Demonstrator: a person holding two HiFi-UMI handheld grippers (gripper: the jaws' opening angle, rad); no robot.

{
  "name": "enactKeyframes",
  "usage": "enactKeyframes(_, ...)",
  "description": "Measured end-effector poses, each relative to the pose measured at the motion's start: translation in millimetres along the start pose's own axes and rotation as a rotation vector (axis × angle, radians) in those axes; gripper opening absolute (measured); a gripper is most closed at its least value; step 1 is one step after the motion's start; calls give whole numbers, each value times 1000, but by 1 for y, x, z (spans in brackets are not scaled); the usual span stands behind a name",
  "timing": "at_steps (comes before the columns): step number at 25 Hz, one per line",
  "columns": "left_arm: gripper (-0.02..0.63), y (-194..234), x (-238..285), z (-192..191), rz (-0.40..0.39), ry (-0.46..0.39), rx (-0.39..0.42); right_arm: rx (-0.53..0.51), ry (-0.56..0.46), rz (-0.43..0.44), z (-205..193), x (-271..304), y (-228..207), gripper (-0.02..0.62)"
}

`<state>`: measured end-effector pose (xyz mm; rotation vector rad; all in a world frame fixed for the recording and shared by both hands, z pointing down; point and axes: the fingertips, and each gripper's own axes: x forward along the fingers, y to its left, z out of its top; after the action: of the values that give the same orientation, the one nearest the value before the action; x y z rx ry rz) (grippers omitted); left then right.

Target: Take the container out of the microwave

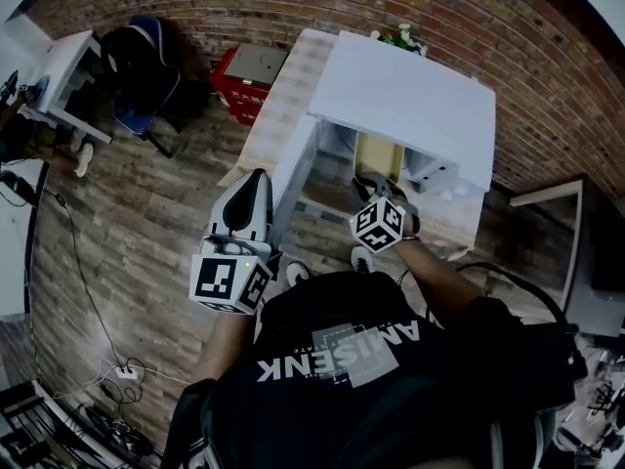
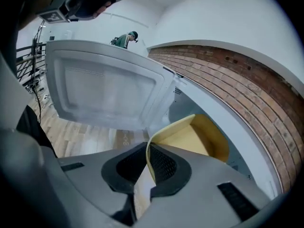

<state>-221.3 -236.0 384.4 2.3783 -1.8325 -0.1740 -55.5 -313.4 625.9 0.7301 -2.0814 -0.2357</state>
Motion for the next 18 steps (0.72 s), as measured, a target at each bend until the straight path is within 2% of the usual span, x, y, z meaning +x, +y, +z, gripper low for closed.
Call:
enactKeyframes(10,11,-16,23,-6,-194,8,-30,86,15,61,13,-51,39,51)
enactKeyframes(18,11,-25,31,-13,-293,21,-50,141,3,26,25,-96,44,51)
